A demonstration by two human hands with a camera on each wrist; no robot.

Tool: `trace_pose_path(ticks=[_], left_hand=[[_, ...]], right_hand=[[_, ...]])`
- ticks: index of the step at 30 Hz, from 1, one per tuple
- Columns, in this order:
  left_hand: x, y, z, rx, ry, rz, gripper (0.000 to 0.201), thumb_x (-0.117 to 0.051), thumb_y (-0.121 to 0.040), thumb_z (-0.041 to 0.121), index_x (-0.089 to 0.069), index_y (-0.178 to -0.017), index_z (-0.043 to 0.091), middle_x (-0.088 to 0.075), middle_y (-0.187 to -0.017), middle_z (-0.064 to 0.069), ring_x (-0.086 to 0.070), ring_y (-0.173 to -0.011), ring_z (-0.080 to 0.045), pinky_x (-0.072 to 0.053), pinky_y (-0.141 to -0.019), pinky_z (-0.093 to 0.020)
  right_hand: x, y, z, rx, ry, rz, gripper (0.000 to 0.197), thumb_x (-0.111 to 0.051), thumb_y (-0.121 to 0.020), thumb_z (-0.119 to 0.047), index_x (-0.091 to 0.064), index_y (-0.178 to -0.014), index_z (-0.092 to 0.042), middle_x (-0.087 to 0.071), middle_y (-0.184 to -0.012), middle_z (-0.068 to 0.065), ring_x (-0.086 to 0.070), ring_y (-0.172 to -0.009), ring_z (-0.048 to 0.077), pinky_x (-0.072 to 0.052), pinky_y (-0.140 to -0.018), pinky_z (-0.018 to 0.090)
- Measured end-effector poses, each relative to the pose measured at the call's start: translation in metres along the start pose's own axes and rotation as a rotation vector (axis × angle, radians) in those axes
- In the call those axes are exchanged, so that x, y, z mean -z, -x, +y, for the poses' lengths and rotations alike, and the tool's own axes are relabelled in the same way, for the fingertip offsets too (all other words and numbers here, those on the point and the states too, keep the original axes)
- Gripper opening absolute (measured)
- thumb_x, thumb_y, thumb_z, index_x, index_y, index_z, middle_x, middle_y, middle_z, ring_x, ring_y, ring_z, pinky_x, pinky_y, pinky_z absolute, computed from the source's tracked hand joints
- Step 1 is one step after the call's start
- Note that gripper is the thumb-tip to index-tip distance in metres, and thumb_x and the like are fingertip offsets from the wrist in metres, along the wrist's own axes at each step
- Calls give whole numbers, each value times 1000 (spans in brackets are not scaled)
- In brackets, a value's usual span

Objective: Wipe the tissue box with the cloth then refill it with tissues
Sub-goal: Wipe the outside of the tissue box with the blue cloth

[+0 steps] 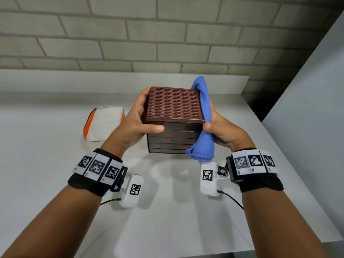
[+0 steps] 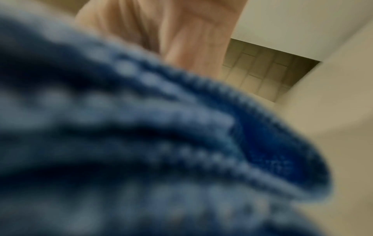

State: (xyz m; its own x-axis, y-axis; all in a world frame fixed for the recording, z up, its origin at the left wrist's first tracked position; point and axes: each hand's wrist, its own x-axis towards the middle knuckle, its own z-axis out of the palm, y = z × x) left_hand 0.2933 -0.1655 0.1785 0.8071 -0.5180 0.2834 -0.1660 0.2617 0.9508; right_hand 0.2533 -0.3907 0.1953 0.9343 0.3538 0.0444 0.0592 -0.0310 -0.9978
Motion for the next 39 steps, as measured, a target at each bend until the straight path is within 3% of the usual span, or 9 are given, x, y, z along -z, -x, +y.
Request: trace_pose_path(ticks=[3,7,13,17,22,25,28,33,39], left_hand=[[1,0,3,29,40,9,112,-93,-40,34,-32,-134,25,-48,-131,1,-60,-110,-3,-49,-88,-17],[-1,-3,8,38,36,-5,122,-92,-40,41,-24,-139,20,-47,-130,1,-61,-108,-2,-50,-88,-17],[-7,-8,7,110,137,79,107,-82,-45,61,-36,-135,25,-55,-126,2,-60,-110,-11,-51,-95,-27],[-10,-13,7,172,141,154,76,-74,-69,35,-44,-135,15,-70,-107,6,-69,-95,-8,-54,-82,-25],[-10,-11,18,124,-338,133,116,-75,-56,46,-8,-150,36,-42,-133,24,-50,-117,13,-43,-94,-10],[-11,-12,24,116,-635,70,126,-71,-46,59,-7,-151,33,-12,-157,9,-20,-142,1,-23,-109,-17],[-11,-12,25,123,-781,-12,135,-78,-43,55,0,-151,32,6,-159,6,-3,-143,0,-15,-110,-19],[-11,-11,23,6,-940,-58,128,-75,-41,59,-14,-148,24,-20,-146,6,-15,-142,-17,-21,-117,-35],[-11,-9,22,-91,-851,15,109,-81,-39,54,-34,-134,28,-38,-129,9,-38,-129,-17,-34,-108,-29]], right_hand=[[-2,1,-8,22,110,-20,134,-82,-47,-20,0,-152,-23,-45,-138,-4,-57,-116,-1,-49,-92,18],[-12,3,-16,86,211,91,125,-82,-53,-19,-4,-151,-30,-25,-156,2,-34,-141,17,-38,-113,34],[-21,4,-21,132,330,206,114,-80,-59,-8,-10,-147,-28,-24,-153,-8,-36,-138,11,-38,-111,29],[-25,3,-22,183,383,253,117,-83,-57,-9,-11,-147,-28,-24,-152,-9,-35,-138,9,-37,-111,25],[-25,3,-22,211,504,279,118,-85,-52,-19,-12,-142,-40,-21,-151,-11,-30,-140,12,-35,-114,39],[-27,2,-23,218,592,279,113,-83,-48,-29,-9,-127,-62,-22,-143,-18,-31,-138,13,-36,-111,46],[-29,4,-23,223,612,283,113,-84,-47,-39,-12,-134,-55,-23,-140,-19,-31,-138,13,-35,-111,48],[-29,3,-22,219,657,258,122,-87,-47,-35,-11,-143,-40,-22,-135,-30,-30,-138,13,-34,-111,48],[-21,5,-28,186,626,153,131,-88,-47,-38,-4,-148,-40,-17,-143,-24,-22,-143,9,-30,-116,46]])
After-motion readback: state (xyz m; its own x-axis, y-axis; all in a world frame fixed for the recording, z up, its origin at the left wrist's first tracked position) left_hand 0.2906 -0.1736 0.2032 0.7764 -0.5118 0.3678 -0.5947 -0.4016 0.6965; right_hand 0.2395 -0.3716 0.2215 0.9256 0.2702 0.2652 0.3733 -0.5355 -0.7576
